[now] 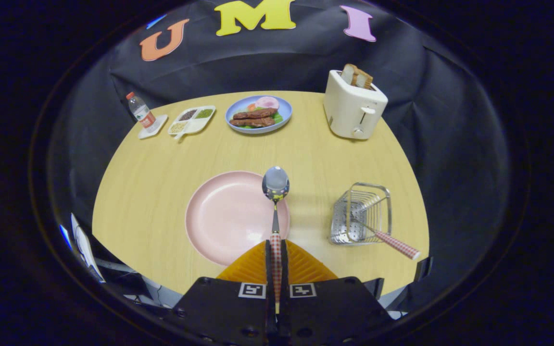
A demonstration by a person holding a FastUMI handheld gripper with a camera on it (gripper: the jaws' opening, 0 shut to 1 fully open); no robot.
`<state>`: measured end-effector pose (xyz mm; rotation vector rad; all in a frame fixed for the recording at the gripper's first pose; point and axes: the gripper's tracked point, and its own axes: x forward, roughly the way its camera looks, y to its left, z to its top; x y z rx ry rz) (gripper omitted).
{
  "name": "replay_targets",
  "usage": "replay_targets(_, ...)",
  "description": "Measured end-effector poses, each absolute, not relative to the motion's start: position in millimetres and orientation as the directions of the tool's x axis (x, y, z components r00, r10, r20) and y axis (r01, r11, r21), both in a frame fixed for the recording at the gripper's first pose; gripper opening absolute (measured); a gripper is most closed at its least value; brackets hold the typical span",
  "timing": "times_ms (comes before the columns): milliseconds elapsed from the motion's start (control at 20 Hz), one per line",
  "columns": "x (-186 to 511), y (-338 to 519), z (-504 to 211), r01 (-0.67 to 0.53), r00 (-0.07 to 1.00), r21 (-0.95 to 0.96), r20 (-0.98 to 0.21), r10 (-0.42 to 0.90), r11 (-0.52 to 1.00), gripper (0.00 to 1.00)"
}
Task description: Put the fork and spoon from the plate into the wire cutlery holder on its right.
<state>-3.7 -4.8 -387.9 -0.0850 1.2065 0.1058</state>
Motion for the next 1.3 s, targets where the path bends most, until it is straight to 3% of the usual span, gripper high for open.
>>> replay_targets(400, 5.2, -73.5, -337.3, -0.175, 0.326, -0.032, -0.945, 0.027, 0.984, 0.03)
replay_targets(600, 17.5, -114.8, -323.6, -0.203, 0.303, -0.11, -0.952, -0.044, 0.973, 0.03)
replay_targets(850, 8.3, -127.1, -325.2, -0.308, 0.159, -0.079, -0.987, -0.03, 0.948, 0.03)
replay_targets(1300, 5.3, -154.1, -349.4, -0.263, -0.101, -0.073, -0.99, -0.103, 0.962, 0.03)
